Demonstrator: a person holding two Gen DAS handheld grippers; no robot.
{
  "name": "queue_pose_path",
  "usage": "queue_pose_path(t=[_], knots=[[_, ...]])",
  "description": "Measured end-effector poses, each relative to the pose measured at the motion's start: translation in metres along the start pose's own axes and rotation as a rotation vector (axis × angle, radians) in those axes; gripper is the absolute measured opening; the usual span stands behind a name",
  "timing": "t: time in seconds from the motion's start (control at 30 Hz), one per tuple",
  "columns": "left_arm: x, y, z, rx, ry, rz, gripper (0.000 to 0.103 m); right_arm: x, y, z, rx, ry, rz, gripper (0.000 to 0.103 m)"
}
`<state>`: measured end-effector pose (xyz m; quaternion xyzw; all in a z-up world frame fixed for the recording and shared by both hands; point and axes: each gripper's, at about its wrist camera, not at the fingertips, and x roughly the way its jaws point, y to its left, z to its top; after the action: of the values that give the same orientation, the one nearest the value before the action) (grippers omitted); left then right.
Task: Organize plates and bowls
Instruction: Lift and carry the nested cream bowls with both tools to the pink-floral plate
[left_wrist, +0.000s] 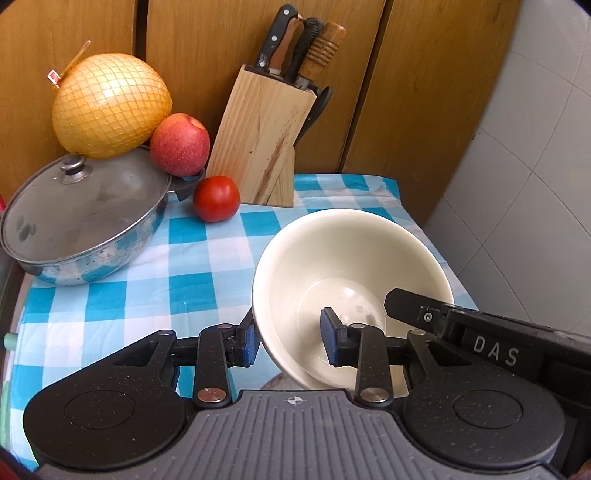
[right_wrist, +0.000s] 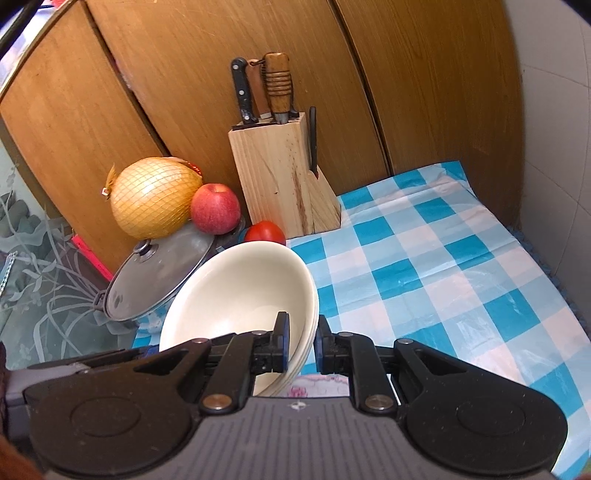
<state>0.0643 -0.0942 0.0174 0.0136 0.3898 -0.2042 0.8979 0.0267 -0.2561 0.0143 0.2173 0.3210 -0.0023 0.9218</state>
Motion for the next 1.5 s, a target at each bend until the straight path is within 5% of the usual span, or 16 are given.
queue_pose_path(t=[0.73, 1.5], knots=[[-0.049, -0.011, -0.054, 0.060, -0.002, -0.045, 0.045, -0.049, -0.004, -0.061, 0.044, -0.002, 0.027, 0.016], [-0.024, -0.013, -0.080, 0.102, 0.108, -0.009, 0.044, -0.034, -0.018, -0.090, 0.068, 0.093, -0.003, 0.017]])
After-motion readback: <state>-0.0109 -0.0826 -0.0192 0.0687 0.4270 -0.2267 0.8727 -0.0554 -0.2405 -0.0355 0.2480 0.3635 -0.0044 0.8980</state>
